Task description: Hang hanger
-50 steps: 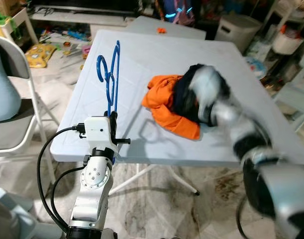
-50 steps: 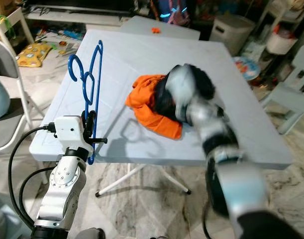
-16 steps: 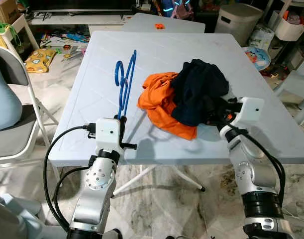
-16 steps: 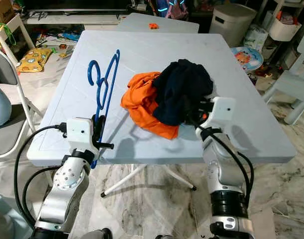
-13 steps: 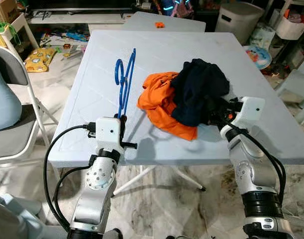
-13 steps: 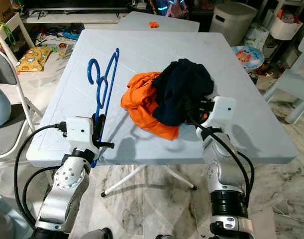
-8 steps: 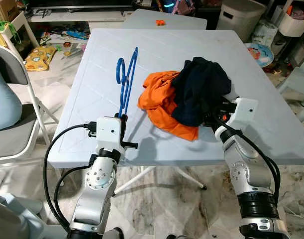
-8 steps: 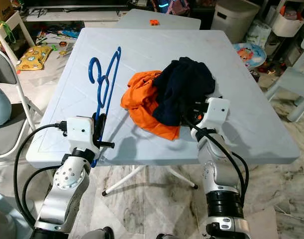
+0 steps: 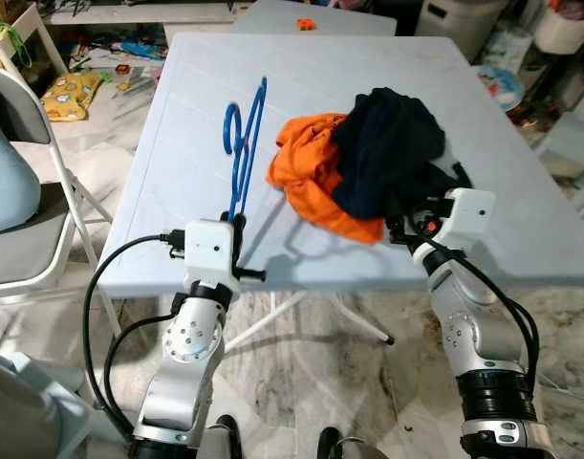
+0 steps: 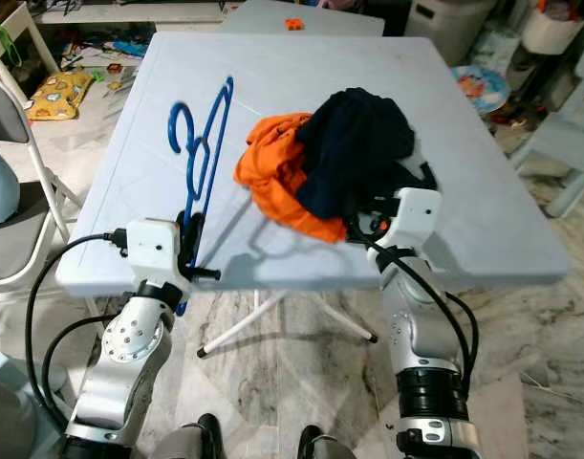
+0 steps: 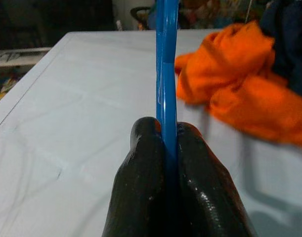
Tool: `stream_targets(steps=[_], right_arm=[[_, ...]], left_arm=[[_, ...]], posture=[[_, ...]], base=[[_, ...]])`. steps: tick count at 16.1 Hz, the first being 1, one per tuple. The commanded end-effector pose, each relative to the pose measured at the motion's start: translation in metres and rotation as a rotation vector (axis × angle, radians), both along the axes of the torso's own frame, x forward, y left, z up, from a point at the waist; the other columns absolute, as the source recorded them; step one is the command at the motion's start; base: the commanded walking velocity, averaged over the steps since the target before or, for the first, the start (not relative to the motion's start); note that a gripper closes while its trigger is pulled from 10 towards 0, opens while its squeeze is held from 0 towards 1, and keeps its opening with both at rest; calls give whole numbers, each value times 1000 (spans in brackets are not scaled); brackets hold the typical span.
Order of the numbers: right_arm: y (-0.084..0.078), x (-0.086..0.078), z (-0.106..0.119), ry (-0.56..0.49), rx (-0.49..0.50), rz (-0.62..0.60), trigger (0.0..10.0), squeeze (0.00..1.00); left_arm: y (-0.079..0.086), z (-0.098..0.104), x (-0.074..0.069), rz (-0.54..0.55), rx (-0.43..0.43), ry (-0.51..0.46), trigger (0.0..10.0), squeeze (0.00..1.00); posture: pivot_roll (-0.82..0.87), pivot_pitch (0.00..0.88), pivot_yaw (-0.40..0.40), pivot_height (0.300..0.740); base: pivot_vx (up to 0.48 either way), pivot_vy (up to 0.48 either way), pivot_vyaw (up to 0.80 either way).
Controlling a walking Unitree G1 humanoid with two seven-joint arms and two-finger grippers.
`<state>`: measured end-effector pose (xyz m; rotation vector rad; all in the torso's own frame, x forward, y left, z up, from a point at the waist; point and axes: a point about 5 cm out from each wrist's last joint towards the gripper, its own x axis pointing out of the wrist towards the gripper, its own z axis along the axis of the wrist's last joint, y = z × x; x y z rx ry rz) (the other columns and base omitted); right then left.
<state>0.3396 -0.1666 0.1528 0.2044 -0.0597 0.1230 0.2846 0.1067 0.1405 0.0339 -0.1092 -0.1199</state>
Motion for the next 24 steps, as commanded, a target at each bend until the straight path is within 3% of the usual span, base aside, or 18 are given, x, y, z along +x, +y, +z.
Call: stream_targets(steps=[1,24], right_arm=[[-3,-1,4,-8,-4,-17,10000,0],[-2,-1,2,-9,-34,-6,10000,0]], left_arm=[[1,-20,-4,8,19,99,10000,0],[-4,-25,-4,-13,19,111,10000,0]], posture=[[22,173,-40,740],[12,179,-45,740]], base=[[-270,0,0],[-256,0,0]])
